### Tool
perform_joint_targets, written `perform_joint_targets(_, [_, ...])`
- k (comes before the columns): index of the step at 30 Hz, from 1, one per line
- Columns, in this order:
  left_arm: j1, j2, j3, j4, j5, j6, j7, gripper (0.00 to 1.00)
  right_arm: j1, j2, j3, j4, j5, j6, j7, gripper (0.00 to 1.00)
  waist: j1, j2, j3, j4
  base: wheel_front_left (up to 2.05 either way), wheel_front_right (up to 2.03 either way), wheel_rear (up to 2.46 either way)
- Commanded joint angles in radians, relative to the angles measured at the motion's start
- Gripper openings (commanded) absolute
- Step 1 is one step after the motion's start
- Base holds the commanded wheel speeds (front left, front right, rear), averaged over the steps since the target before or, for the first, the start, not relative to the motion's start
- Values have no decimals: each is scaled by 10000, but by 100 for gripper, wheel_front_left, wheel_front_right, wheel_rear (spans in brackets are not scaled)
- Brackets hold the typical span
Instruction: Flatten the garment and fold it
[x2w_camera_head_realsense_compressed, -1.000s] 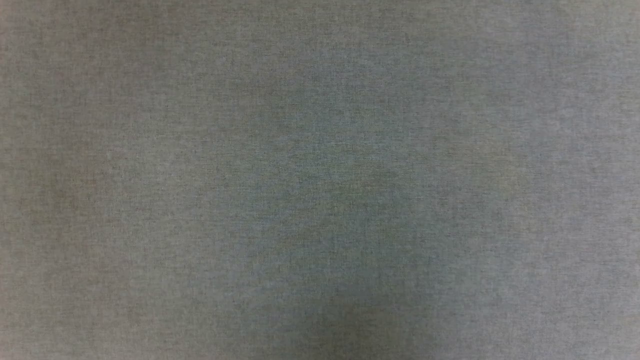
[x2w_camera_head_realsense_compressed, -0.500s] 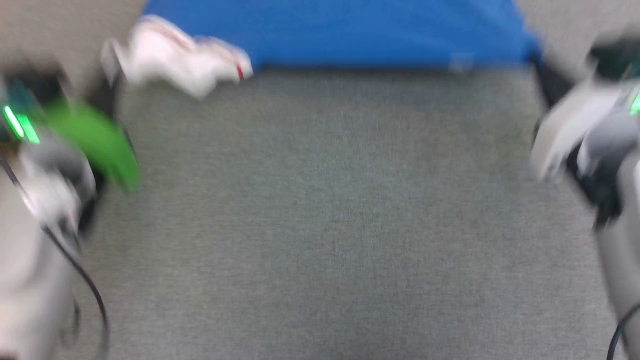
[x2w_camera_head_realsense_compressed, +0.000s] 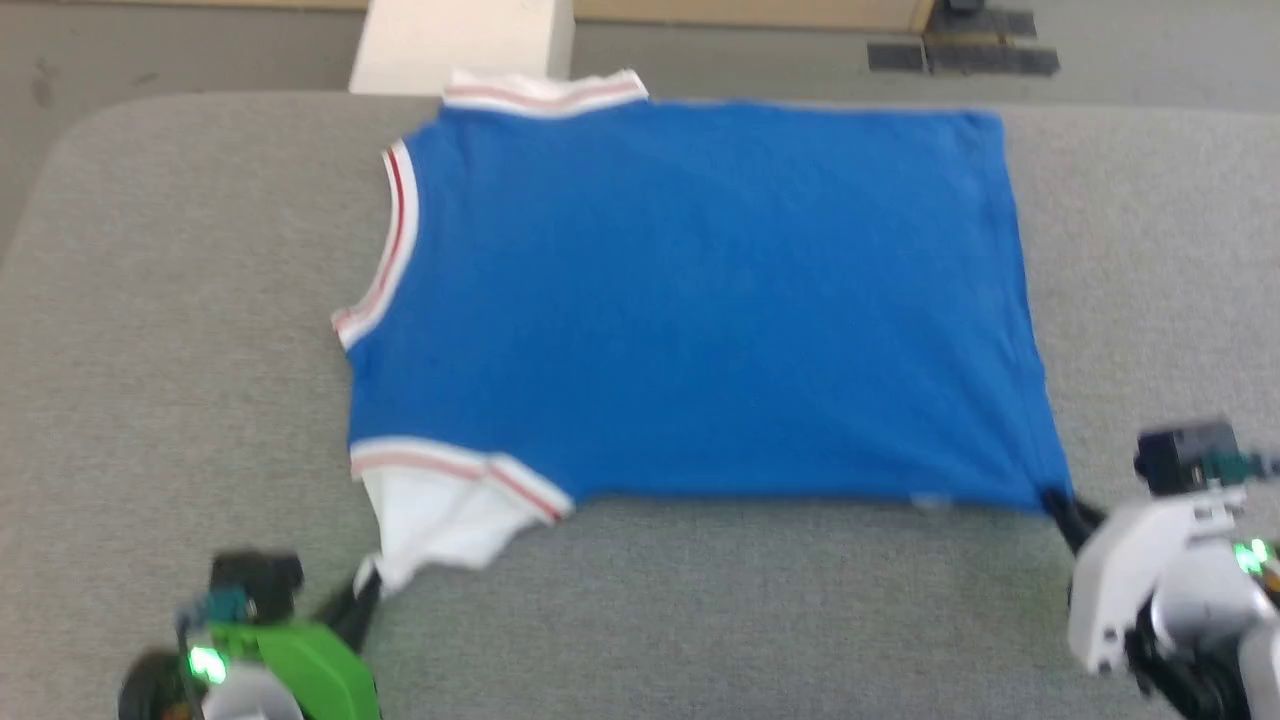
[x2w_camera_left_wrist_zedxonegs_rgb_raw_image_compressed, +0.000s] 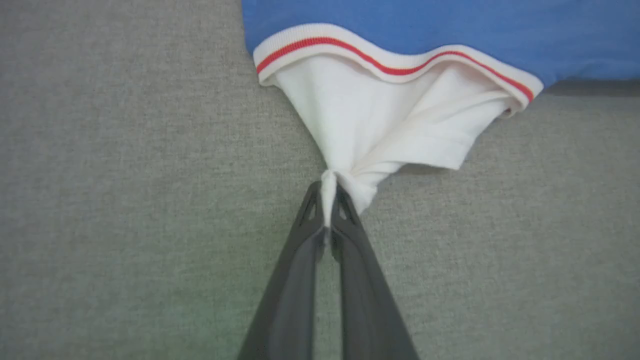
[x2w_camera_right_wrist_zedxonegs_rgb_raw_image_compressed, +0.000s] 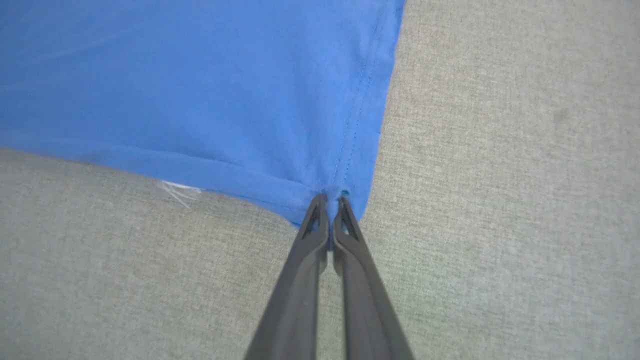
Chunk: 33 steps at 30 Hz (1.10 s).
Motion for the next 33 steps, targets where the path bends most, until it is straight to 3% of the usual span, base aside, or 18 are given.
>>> perform_joint_targets(1, [428,60,-36,-159,-39,160,96,0,388,152,-173,-281,-110,-17,210,0,1,0,-283,180,0,0,0])
perform_joint_targets(7, [2132,264,-82,-1193,-48,1051,323,0,1802,919,-736,-1390,-714,-17,387,0,1,0,-324,24,0,0,0])
perform_joint_targets(12, [2135,50,-81,-1703,652,1280,-944,0,2055,1361,-884,-1350,-889,-17,-1472,0,1,0,-317,93,0,0,0])
perform_joint_targets(17, [1145,-314,-118,-1295,1582,1414,-2326,0,1815,1625,-843,-899,-1023,-17,-3478,0,1,0,-215,99,0,0,0])
perform_joint_targets(22, [-707,-534,-54,-553,2278,1338,-3029,0,905,1574,-628,-410,-1332,-17,-4352,0,1,0,80,50,0,0,0])
perform_joint_targets(33, [-4482,-550,-82,852,2684,566,-2431,0,-1890,794,-186,791,-1511,-17,-3429,0,1,0,1490,-162,0,0,0])
